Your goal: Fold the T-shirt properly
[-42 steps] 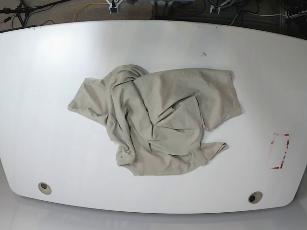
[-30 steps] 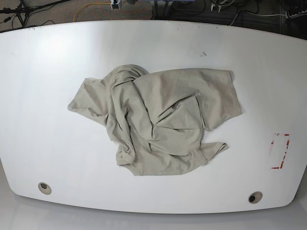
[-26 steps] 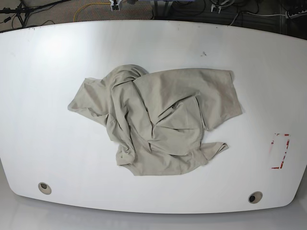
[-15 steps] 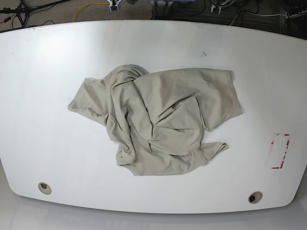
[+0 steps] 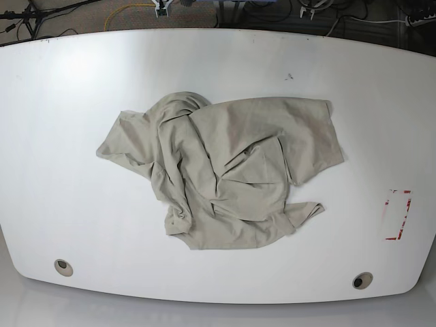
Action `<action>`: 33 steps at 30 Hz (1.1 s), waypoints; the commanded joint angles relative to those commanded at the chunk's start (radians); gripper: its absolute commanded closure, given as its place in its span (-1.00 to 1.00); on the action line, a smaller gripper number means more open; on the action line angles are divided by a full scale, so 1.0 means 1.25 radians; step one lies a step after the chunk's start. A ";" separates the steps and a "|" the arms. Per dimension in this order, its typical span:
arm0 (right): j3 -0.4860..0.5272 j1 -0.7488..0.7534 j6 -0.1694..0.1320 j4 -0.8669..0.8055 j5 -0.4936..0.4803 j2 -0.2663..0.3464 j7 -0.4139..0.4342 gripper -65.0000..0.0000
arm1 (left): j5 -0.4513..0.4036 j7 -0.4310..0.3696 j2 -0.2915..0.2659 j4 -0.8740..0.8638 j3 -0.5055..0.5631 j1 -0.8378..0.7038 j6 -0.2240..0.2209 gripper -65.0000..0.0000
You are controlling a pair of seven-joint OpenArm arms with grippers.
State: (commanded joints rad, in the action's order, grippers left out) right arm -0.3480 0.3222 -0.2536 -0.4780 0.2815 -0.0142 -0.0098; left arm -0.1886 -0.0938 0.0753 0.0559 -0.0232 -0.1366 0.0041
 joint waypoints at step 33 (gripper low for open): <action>0.003 0.060 -0.001 -0.038 0.004 -0.001 0.028 0.46 | 0.004 -0.019 0.025 0.191 -0.022 -0.171 0.000 -0.03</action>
State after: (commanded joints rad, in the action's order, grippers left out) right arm -0.3448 0.3974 -0.2546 -0.5254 0.2859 -0.0157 0.0251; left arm -0.1835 -0.1181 0.1068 0.2946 -0.0506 -0.3505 0.0035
